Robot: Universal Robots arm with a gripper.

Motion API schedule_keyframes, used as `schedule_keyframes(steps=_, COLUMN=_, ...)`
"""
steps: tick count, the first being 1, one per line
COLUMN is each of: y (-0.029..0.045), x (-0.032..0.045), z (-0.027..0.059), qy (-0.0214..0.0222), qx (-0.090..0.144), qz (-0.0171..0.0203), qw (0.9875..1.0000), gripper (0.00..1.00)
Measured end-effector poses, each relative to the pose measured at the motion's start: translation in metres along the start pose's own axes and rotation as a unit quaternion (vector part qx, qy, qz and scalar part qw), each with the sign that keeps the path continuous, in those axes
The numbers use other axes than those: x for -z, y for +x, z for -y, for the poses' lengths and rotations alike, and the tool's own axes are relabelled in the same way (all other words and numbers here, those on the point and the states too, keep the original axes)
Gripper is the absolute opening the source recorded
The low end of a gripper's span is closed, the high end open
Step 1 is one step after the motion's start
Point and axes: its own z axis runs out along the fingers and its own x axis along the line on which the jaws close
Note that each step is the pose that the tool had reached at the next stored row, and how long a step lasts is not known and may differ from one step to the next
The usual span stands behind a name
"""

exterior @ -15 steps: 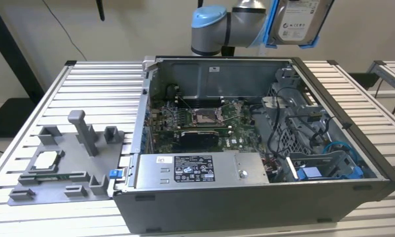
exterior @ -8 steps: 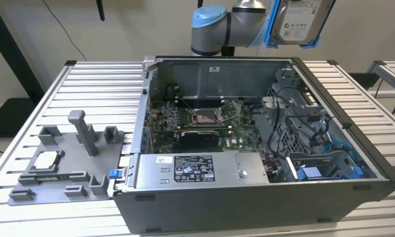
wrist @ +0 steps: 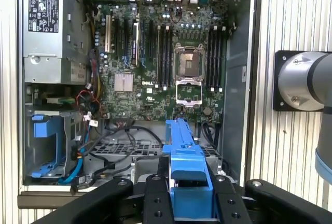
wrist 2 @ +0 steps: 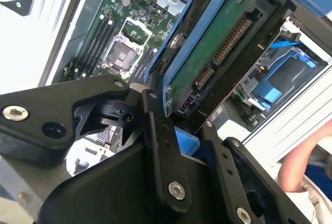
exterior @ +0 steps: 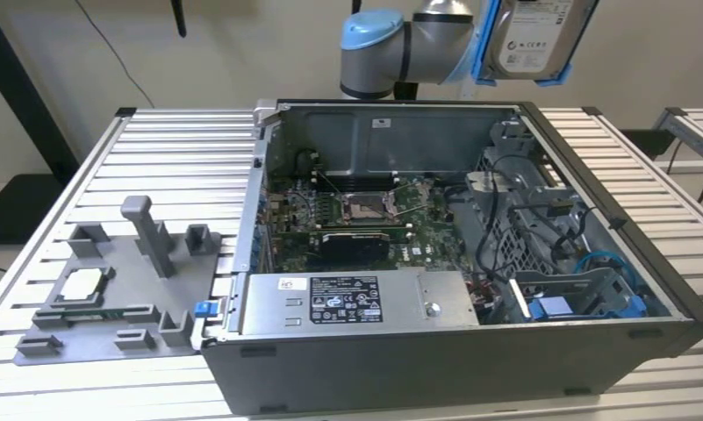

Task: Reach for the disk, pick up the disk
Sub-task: 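Pick up the disk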

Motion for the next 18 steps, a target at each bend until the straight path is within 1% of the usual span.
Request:
schedule_keyframes(steps=4, y=0.0002, x=-0.0001, z=0.0054, qy=0.0000, qx=0.000, qz=0.0000, qw=1.0000, gripper=0.00)
schedule_keyframes(steps=6, y=0.0022, x=0.0000, z=0.0074, qy=-0.0001, qx=0.000, qz=-0.0001, qw=1.0000, gripper=0.00)
schedule_keyframes(steps=13, y=0.0194, x=-0.0002, z=0.0079, qy=-0.0001, qx=0.000, qz=-0.0002, qw=1.0000, gripper=0.00)
schedule_keyframes(steps=16, y=0.0258, x=-0.0012, z=0.0078, qy=-0.0001, qx=0.000, qz=-0.0002, qw=1.0000, gripper=0.00)
schedule_keyframes(steps=18, y=0.0288, x=-0.0018, z=0.0077, qy=0.0000, qx=-0.001, qz=-0.0001, qw=1.0000, gripper=0.00)
